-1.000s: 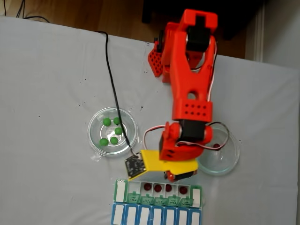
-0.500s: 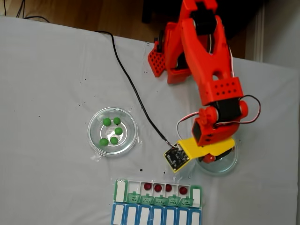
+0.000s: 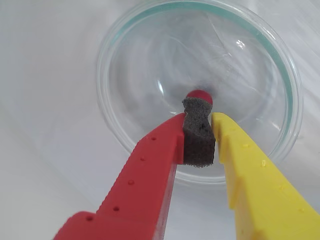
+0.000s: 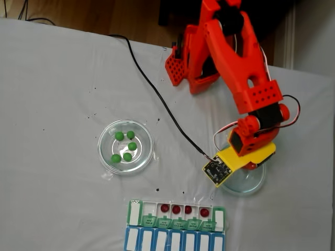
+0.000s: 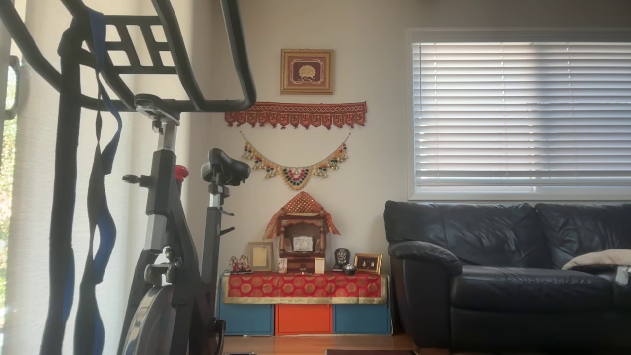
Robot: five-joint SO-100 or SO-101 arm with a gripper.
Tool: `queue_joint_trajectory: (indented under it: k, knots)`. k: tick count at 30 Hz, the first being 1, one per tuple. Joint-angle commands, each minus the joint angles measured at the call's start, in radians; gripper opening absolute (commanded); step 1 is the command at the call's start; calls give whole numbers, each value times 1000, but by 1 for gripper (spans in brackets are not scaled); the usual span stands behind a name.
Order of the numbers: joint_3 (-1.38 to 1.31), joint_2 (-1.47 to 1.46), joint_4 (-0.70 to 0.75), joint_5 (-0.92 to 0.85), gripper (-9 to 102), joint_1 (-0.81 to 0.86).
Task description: Sort medicines into box.
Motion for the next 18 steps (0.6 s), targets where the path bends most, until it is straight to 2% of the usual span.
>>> queue_joint_trajectory:
  k: [1, 6, 18]
  knots:
    - [-8, -6, -34, -2, 1, -20]
    - [21, -20, -80, -5, 10, -31]
    - [37, -92, -120, 8, 17, -58]
